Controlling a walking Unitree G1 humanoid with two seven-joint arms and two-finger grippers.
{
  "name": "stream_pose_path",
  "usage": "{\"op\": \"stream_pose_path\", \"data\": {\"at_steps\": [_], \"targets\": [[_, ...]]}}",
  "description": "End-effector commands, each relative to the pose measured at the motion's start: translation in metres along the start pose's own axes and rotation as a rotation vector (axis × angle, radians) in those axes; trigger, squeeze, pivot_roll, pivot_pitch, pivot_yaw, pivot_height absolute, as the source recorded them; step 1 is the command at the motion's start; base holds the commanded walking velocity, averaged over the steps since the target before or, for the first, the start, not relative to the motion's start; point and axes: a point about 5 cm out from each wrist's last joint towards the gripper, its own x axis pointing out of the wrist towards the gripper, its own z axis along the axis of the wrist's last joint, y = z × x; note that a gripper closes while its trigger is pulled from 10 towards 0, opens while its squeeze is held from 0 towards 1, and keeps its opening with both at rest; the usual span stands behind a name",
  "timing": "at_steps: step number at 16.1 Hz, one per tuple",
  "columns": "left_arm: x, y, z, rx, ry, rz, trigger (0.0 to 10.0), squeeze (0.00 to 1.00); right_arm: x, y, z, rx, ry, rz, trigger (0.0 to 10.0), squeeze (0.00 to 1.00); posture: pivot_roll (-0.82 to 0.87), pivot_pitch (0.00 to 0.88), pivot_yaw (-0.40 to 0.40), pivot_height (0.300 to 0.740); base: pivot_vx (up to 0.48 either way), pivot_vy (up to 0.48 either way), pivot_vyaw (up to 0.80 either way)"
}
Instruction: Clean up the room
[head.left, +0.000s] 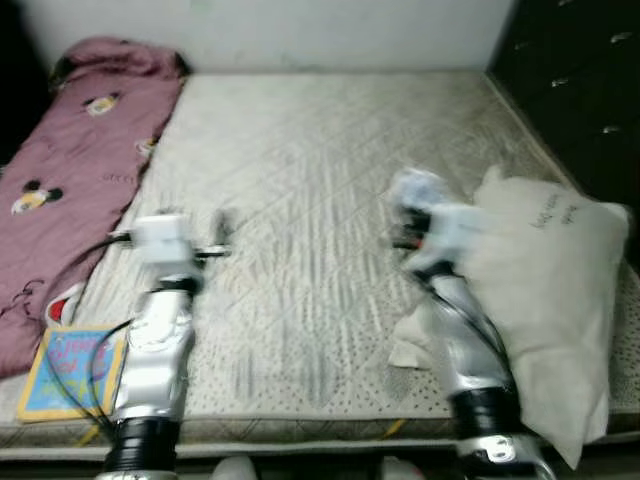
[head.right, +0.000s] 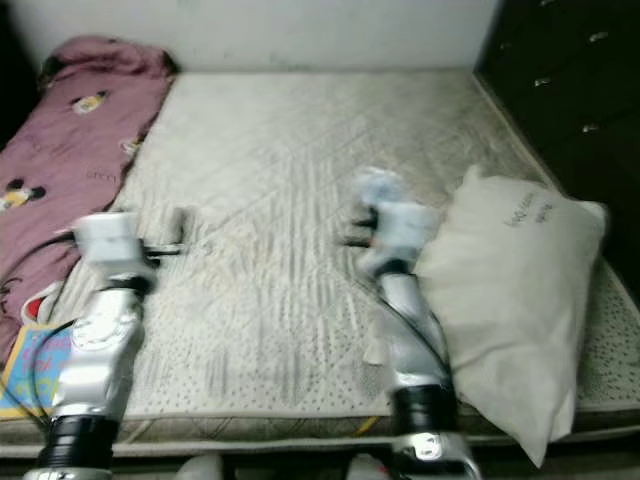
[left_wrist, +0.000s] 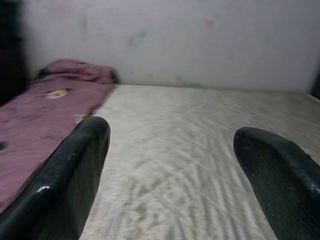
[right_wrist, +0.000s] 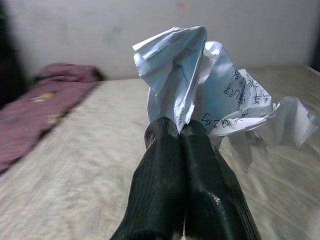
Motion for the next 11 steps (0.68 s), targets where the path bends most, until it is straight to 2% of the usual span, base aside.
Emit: {"op": "stream_pose_path", "data": {"at_steps": [1,4,6,8,9,11], "targets": [[-0.0023,-0.0002,-0.0035,-0.007,0.009,-0.004,10.0,0.00,-0.0002,-0.0052,0.0020,-0.018,-0.003,-0.012,10.0,0.00,-0.09,0.000,0.037,0.740,0.000,0.000,0.00],[-0.0014,-0.0033,-0.0022,-0.011,0.008,-0.026,10.0,0.00,-0.0003,-0.0060,0.0006,-0.022,-0.005,-0.008,10.0,0.00,-0.09,0.000,0.037,0.740,0.000,0.000,0.00],[-0.0017,-0.0074,-0.0017,-0.049,0.011,-0.064,10.0,0.00,0.0001,-0.0042,0.0011,-0.023,-0.007,0.004,10.0,0.00,-0.09,0.000,0.037,0.740,0.000,0.000,0.00],[-0.0019,-0.0080,-0.0012,0.005,0.015,-0.045,10.0,0.00,-0.0001,-0.0027,-0.0009,0.010,0.005,0.008,10.0,0.00,-0.09,0.000,0.039,0.740,0.000,0.000,0.00],[-0.0014,-0.0047,-0.0022,-0.020,0.020,-0.022,10.0,0.00,-0.0008,-0.0044,-0.0010,0.057,0.002,-0.006,10.0,0.00,-0.09,0.000,0.039,0.740,0.000,0.000,0.00],[-0.0009,-0.0016,-0.0023,-0.025,0.017,-0.023,10.0,0.00,0.0004,-0.0083,-0.0044,0.071,0.037,-0.045,10.0,0.00,-0.09,0.000,0.039,0.740,0.000,0.000,0.00]]}}
